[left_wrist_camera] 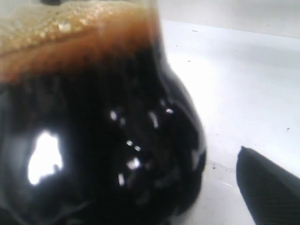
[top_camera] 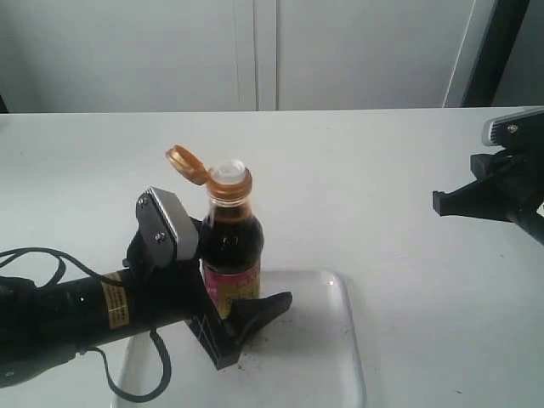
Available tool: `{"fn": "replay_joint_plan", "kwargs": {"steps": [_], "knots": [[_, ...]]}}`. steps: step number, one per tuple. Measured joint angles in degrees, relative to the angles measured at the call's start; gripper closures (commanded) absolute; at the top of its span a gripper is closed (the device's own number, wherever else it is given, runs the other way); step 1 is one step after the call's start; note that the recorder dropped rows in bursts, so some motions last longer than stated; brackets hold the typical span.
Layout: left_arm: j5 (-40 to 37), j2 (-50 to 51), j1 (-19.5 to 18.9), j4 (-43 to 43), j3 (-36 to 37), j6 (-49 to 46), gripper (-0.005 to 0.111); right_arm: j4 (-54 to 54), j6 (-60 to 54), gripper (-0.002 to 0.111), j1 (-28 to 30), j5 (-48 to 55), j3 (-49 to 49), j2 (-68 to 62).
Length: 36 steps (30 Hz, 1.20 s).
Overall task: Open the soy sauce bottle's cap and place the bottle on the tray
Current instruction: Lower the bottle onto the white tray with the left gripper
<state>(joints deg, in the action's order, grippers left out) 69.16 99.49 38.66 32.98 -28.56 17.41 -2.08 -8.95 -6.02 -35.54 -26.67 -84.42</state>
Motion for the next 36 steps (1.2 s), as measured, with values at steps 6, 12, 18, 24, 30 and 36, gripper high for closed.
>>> {"fn": "replay_joint_plan", "kwargs": {"steps": [6, 12, 18, 24, 30, 36], "knots": [[0.00, 0.00, 0.00, 0.00, 0.00, -0.73, 0.008, 0.00, 0.00, 0.108, 0.00, 0.00, 0.00, 0.00], [0.00, 0.00, 0.00, 0.00, 0.00, -0.73, 0.008, 0.00, 0.00, 0.108, 0.00, 0.00, 0.00, 0.00], [0.00, 0.00, -0.11, 0.00, 0.00, -0.97, 0.008, 0.00, 0.00, 0.108, 0.00, 0.00, 0.00, 0.00], [0.00, 0.00, -3.17, 0.74, 0.00, 0.28, 0.008, 0.00, 0.00, 0.108, 0.00, 0.00, 0.00, 0.00], [0.00, 0.00, -4.04, 2.16, 0.00, 1.28, 0.008, 0.00, 0.00, 0.108, 0.00, 0.11, 0.00, 0.00], [0.00, 0.00, -4.04, 3.15, 0.00, 1.33, 0.008, 0.00, 0.00, 0.108, 0.00, 0.11, 0.00, 0.00]]}}
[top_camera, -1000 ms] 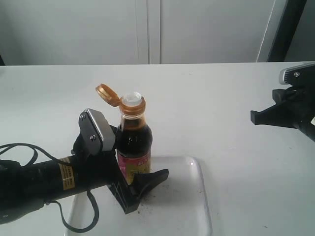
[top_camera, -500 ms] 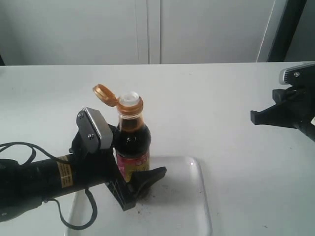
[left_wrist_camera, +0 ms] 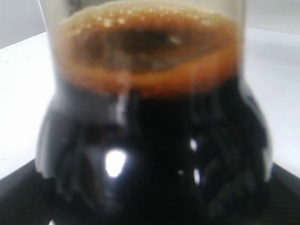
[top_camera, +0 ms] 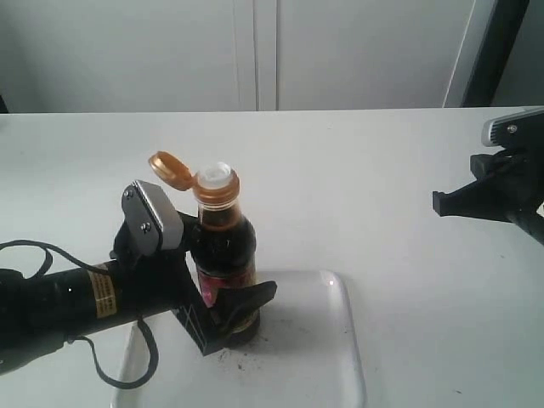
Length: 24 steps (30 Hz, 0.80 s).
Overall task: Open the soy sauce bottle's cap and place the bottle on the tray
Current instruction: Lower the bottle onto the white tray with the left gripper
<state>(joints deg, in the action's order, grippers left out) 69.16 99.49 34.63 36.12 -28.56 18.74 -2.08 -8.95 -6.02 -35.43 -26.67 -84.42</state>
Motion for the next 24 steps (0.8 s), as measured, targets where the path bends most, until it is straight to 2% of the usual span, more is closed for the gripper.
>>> {"fn": "replay_joint_plan", "kwargs": {"steps": [11, 24], "knots": [[0.00, -0.24, 0.00, 0.80, 0.00, 0.00, 0.008, 0.00, 0.00, 0.108, 0.00, 0.00, 0.00, 0.00], [0.13, -10.26, 0.00, -0.30, 2.47, -0.58, 0.008, 0.00, 0.00, 0.108, 0.00, 0.00, 0.00, 0.00]]}}
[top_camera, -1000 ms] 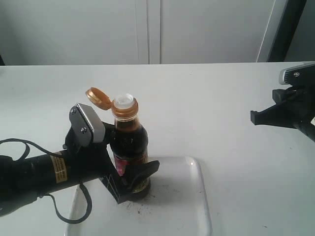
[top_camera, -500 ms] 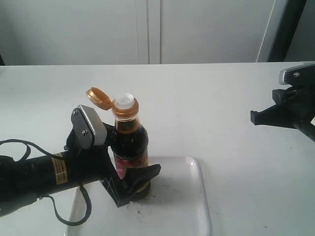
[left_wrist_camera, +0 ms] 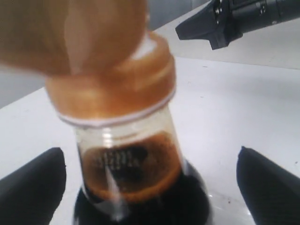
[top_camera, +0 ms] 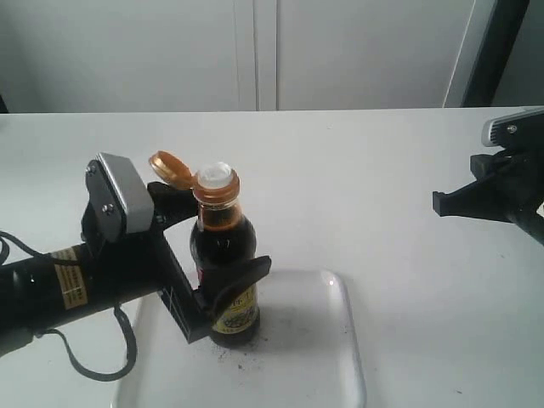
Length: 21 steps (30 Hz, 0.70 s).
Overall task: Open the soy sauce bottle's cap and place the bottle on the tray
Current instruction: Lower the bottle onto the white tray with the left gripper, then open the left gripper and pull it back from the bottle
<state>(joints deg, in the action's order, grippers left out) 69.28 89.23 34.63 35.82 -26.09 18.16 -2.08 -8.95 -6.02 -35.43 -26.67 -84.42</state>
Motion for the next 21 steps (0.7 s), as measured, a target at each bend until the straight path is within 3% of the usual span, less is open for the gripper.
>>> {"fn": "replay_joint_plan", "kwargs": {"steps": [21], "knots": [[0.13, -15.21, 0.00, -6.66, 0.23, -0.22, 0.010, 0.45, 0.38, 0.108, 0.00, 0.00, 0.00, 0.00]]}}
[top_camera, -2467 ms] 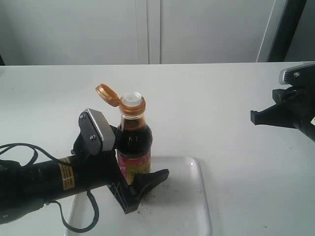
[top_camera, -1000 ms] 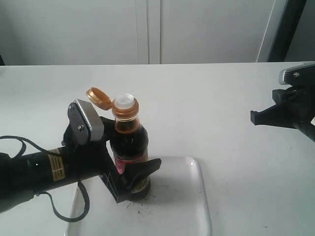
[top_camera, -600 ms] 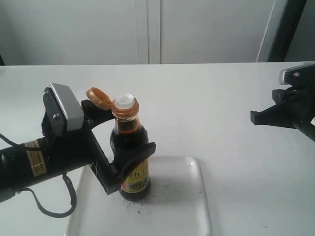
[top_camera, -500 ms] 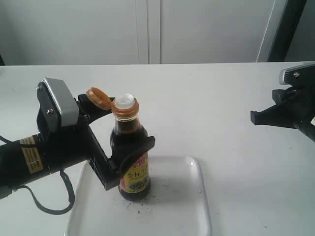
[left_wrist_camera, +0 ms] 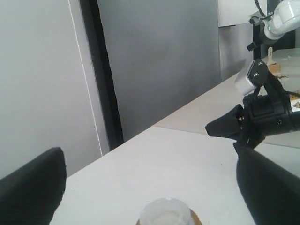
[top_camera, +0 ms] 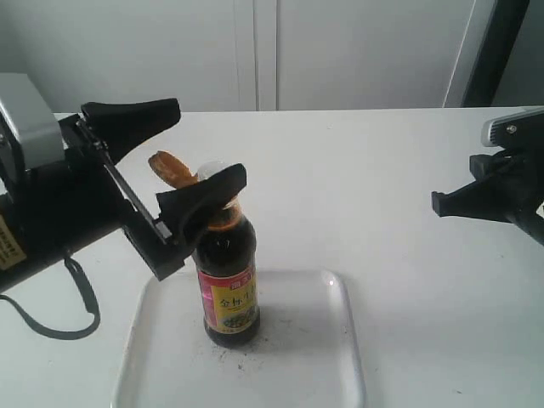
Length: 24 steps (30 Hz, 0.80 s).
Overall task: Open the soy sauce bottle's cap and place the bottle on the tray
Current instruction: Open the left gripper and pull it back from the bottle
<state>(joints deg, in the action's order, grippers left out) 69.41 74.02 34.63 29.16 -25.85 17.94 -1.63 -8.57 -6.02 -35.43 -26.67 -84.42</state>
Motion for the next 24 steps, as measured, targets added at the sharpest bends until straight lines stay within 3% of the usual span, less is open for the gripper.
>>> {"fn": "replay_joint_plan", "kwargs": {"steps": [4, 7, 13, 18, 24], "knots": [[-2.31, -1.33, 0.00, -0.65, -3.95, 1.99, 0.015, 0.14, 0.00, 0.108, 0.00, 0.13, 0.00, 0.00], [-8.99, -1.89, 0.00, -0.77, -8.46, 2.53, 0.023, 0.23, 0.00, 0.108, 0.00, 0.22, 0.00, 0.00], [-19.80, -3.25, 0.00, -1.00, -13.57, 2.75, 0.061, 0.23, 0.00, 0.108, 0.00, 0.22, 0.00, 0.00], [-27.54, -5.26, 0.00, -1.32, -15.58, 2.03, 0.106, 0.23, 0.00, 0.108, 0.00, 0.22, 0.00, 0.00], [-36.36, -6.30, -0.36, -2.91, -18.19, -1.31, 0.107, 0.23, 0.00, 0.108, 0.00, 0.22, 0.00, 0.00]]}}
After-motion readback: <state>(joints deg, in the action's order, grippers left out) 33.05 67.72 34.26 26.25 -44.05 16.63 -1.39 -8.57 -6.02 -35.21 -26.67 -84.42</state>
